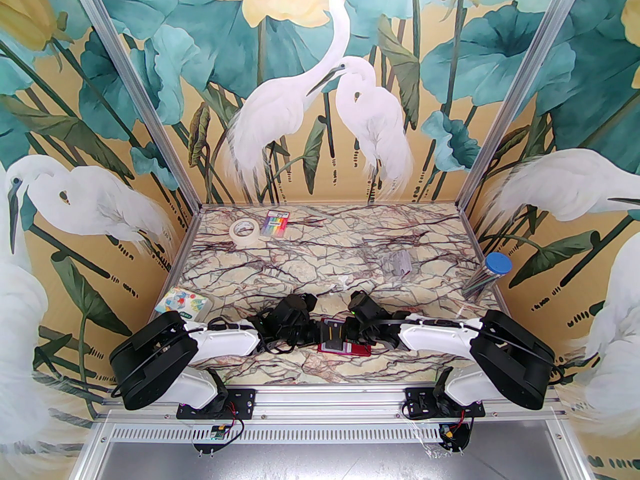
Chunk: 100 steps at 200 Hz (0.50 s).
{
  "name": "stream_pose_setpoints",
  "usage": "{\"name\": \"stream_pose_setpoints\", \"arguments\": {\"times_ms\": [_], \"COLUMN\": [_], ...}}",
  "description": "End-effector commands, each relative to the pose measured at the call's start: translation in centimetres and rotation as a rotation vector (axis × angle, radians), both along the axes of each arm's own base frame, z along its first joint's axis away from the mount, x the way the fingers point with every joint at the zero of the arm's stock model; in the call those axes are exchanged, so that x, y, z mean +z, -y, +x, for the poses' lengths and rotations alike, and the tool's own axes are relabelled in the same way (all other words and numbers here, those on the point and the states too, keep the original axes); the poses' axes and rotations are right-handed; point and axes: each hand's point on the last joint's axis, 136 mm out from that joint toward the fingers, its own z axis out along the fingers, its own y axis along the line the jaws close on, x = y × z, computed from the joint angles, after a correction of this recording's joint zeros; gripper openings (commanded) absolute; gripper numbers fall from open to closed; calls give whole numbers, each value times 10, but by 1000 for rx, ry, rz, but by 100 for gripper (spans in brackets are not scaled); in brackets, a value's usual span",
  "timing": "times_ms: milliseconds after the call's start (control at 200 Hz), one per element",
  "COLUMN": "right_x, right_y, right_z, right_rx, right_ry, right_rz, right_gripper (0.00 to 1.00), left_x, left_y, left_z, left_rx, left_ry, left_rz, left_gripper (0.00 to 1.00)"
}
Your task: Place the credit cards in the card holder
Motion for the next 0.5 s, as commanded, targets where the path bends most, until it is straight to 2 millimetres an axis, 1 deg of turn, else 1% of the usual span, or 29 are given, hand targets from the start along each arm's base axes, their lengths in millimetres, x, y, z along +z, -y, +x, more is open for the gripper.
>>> {"name": "stream_pose_setpoints", "arguments": {"times_ms": [0,495], "right_x": [-18,-20], "right_y": [18,16], "right_z": [-16,-17], "right_rx": [-3,2], "right_ry": [-62,-68], "right_rz": [-69,-72], "right_gripper": [8,8], "left_x": [2,8], "left_y": [6,11], "left_z": [0,-2], "left_rx": [-14,-31], "left_ry": [12,17], "left_rz": [-11,-34], "left_gripper": [36,36]}}
